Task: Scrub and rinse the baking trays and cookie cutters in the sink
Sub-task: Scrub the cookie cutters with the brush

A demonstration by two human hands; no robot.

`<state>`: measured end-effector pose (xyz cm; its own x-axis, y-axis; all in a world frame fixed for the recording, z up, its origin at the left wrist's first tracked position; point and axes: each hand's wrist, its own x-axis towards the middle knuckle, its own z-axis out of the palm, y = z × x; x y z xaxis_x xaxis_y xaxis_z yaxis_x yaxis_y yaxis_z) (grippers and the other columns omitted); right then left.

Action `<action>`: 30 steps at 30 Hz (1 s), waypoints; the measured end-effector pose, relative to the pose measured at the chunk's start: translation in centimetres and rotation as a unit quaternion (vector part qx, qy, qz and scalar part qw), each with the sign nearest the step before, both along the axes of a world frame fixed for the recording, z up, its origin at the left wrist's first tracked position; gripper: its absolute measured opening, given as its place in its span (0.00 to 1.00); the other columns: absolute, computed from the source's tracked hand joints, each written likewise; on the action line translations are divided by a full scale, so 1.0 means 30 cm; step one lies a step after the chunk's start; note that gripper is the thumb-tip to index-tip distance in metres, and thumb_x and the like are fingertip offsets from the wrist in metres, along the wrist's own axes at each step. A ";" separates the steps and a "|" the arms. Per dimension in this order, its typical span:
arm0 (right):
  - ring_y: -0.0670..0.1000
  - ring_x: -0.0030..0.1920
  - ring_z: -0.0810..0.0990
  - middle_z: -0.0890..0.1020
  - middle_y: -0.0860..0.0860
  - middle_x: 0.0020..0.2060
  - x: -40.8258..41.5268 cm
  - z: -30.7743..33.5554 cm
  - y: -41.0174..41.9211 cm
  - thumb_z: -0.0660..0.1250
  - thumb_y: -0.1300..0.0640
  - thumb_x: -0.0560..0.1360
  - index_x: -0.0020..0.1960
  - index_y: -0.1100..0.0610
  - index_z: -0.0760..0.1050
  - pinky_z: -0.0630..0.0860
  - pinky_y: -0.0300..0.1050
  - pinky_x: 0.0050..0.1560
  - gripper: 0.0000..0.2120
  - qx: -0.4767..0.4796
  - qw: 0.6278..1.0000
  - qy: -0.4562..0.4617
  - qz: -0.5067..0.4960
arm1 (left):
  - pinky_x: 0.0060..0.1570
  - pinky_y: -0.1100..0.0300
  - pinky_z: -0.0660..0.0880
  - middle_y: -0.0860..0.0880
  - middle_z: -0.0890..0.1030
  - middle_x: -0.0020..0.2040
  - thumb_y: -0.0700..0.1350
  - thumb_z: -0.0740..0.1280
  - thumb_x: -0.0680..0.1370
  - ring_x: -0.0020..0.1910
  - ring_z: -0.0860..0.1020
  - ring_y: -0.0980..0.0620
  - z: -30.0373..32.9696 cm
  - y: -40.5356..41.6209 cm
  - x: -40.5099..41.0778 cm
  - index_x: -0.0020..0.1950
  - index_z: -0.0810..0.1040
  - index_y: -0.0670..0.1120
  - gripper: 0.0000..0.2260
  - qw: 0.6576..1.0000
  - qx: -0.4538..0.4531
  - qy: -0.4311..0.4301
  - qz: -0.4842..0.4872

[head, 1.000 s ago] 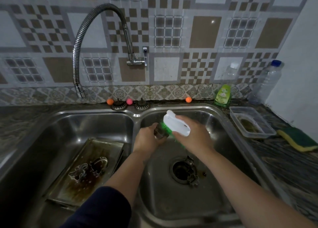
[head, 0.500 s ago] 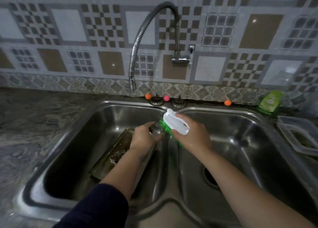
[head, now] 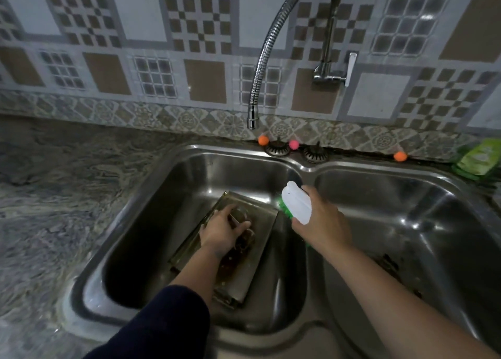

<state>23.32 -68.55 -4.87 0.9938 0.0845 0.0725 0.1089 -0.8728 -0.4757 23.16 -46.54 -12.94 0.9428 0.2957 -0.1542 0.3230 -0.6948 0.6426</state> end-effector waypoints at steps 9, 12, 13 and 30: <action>0.52 0.54 0.75 0.78 0.50 0.57 0.030 -0.067 -0.041 0.74 0.55 0.67 0.67 0.46 0.68 0.67 0.41 0.45 0.31 0.117 0.992 -0.038 -0.033 | 0.64 0.48 0.72 0.47 0.72 0.70 0.56 0.70 0.74 0.65 0.74 0.46 -0.080 -0.003 0.147 0.73 0.65 0.53 0.29 0.999 -0.032 0.040 -0.010; 0.48 0.52 0.73 0.77 0.49 0.57 0.027 -0.069 -0.038 0.74 0.54 0.68 0.68 0.46 0.68 0.66 0.40 0.45 0.30 0.107 0.993 -0.050 -0.020 | 0.64 0.49 0.72 0.47 0.73 0.69 0.55 0.69 0.75 0.64 0.74 0.47 -0.089 0.000 0.158 0.73 0.66 0.51 0.29 0.999 -0.016 0.047 -0.017; 0.47 0.51 0.72 0.77 0.49 0.58 0.028 -0.069 -0.037 0.74 0.54 0.68 0.68 0.46 0.68 0.66 0.40 0.45 0.30 0.109 0.992 -0.055 -0.020 | 0.63 0.50 0.72 0.48 0.74 0.67 0.54 0.69 0.75 0.63 0.74 0.48 -0.089 0.003 0.160 0.73 0.66 0.50 0.28 0.999 -0.013 0.049 -0.019; 0.51 0.54 0.76 0.77 0.47 0.57 -0.027 -0.029 -0.131 0.72 0.51 0.68 0.66 0.43 0.67 0.74 0.47 0.49 0.29 0.150 0.987 -0.027 -0.060 | 0.59 0.62 0.70 0.51 0.74 0.67 0.48 0.72 0.74 0.55 0.77 0.56 0.127 -0.137 0.091 0.72 0.68 0.52 0.27 0.993 -0.014 -0.081 -0.089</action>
<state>22.52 -72.49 -5.73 0.9893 -0.0666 0.1300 0.0461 -0.7026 -0.7101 25.88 -50.65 -9.14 0.9928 0.1199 -0.0013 0.0869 -0.7124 0.6963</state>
